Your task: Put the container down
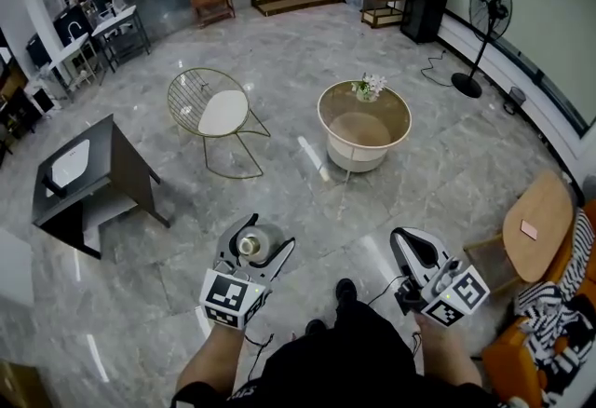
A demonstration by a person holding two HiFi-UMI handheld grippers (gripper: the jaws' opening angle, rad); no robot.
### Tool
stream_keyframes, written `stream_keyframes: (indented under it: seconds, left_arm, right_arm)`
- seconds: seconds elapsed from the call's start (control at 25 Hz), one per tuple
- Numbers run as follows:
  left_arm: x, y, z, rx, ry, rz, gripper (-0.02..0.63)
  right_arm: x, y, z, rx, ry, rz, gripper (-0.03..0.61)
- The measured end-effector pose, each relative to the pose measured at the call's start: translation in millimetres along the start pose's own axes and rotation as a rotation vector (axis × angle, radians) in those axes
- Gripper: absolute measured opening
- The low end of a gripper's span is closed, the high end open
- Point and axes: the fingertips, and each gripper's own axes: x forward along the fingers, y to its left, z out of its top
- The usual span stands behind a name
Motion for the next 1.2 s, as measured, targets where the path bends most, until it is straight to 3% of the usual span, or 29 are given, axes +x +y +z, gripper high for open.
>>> stream_keyframes:
  seconds: [0.36, 1.2]
  left_arm:
    - [52.3, 20.0, 1.8, 0.004, 0.024, 0.015, 0.344]
    - [298.6, 56.5, 43.8, -0.007, 0.069, -0.002, 0.344]
  right_arm:
    - [21.7, -60.1, -3.7, 0.048, -0.009, 0.008, 0.015]
    - [91.9, -293.5, 7.1, 0.132, 0.042, 0.022, 0.015]
